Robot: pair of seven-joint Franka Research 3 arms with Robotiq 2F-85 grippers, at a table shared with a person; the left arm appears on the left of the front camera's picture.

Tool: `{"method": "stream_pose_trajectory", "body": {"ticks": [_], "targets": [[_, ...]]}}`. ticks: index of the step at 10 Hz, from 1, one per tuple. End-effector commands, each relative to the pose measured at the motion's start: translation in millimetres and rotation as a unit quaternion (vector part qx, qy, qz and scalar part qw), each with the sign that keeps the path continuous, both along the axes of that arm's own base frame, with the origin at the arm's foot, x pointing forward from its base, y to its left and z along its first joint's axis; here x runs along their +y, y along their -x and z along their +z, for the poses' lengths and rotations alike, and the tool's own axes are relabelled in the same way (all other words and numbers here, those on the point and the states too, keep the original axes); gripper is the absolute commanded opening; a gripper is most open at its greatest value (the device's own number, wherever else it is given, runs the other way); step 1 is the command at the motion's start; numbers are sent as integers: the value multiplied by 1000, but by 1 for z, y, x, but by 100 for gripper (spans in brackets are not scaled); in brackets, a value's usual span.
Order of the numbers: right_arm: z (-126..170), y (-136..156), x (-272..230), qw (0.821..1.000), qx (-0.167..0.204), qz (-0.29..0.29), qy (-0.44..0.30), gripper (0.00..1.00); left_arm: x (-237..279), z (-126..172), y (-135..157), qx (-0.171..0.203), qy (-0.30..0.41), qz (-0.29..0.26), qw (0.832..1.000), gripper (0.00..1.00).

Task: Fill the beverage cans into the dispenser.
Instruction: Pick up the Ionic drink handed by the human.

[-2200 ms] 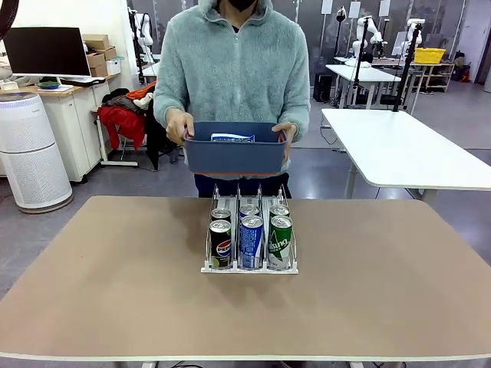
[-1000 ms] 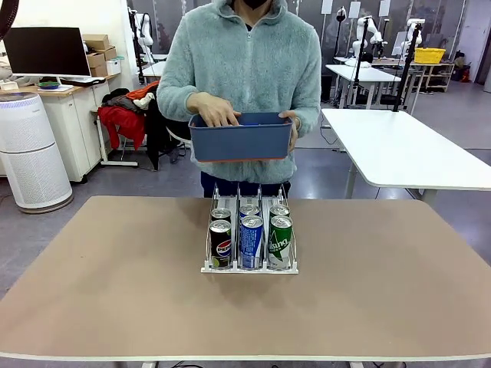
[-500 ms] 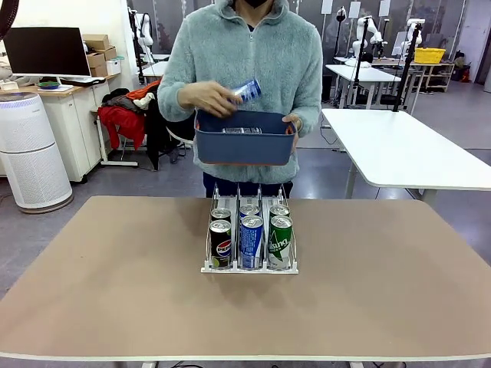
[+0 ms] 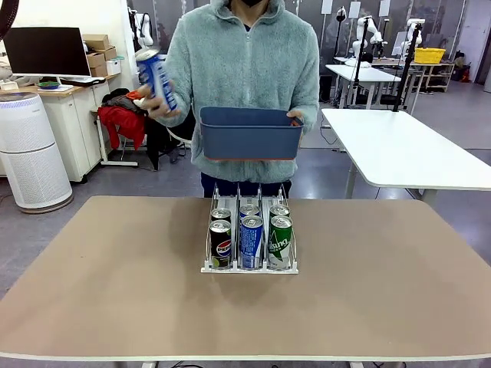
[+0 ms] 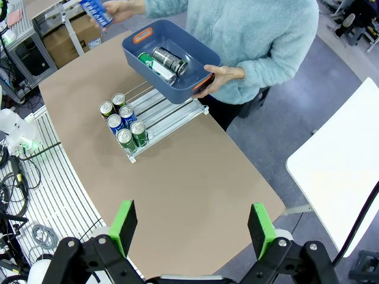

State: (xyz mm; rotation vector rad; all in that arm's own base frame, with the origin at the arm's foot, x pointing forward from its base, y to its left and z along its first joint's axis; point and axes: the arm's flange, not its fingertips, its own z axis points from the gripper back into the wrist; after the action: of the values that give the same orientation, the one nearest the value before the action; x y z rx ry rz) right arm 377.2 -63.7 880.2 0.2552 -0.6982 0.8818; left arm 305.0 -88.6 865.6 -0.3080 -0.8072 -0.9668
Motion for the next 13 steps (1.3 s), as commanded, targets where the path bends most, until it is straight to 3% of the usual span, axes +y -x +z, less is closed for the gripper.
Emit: {"method": "stream_pose_trajectory", "body": {"ticks": [1, 13], "targets": [[0, 1, 1, 1000, 0, 1, 1, 100, 0, 0, 0, 0, 0, -1, 1000, 100], [0, 1, 1, 1000, 0, 1, 1, 100, 0, 0, 0, 0, 0, -1, 1000, 100]]}}
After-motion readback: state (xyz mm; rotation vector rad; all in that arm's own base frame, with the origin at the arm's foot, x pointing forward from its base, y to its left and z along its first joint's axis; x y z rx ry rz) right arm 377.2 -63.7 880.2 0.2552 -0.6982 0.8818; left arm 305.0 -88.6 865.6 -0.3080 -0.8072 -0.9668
